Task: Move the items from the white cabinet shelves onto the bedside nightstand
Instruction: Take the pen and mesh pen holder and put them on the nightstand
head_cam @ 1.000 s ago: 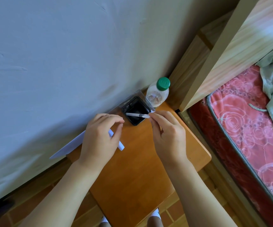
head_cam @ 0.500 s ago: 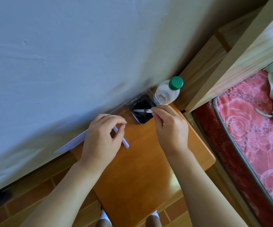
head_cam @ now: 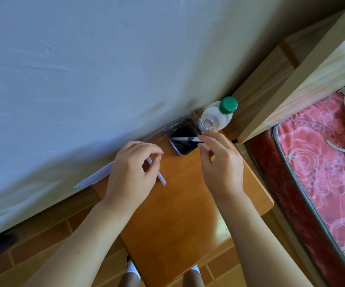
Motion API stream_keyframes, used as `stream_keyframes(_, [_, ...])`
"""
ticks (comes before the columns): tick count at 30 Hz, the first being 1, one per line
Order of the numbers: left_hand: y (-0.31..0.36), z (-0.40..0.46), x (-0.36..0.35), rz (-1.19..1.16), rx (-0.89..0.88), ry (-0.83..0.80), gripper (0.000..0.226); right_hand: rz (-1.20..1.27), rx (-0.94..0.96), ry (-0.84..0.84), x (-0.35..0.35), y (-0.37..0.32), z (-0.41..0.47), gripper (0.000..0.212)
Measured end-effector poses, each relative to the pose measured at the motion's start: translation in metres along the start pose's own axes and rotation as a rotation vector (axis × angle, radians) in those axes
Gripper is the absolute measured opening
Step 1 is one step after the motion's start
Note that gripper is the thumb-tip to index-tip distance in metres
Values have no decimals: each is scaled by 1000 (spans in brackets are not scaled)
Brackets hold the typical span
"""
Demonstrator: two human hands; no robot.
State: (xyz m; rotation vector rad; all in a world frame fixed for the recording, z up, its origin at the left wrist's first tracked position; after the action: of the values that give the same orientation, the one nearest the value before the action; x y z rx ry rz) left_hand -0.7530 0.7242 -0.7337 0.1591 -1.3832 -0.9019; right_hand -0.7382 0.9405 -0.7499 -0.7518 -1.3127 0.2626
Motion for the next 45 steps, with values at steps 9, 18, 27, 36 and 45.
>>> stream_keyframes(9, [29,10,18,20,-14,46,11,40,-38,19,34,-3,-8,18])
stream_keyframes(18, [95,16,64,53,27,48,11,83,-93,14,99,-31,-25,23])
stream_keyframes(27, [180,11,123,75,18,-37,26,76,-173,-36,198,-77,-43,36])
stream_keyframes(36, [238,21,185,126,-88,-42,35,-2,-206,-92,306,-110,-50,54])
stream_keyframes(45, [287,77,231,-30,-337,-49,39,-37,-382,138,392,-154,-88,62])
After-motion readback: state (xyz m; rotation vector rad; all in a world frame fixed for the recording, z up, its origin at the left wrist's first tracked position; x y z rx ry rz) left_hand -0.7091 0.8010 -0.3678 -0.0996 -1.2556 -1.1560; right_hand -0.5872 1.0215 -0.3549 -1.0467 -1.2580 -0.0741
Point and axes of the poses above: each hand's wrist, its own z-axis towards the middle knuckle, its own x-axis out of the back of the hand, y = z × x, the point moved 1 cm from there along z, towards the middle knuckle, and after that the axes turned 11 degrees about -x, right-handed, at the moved point
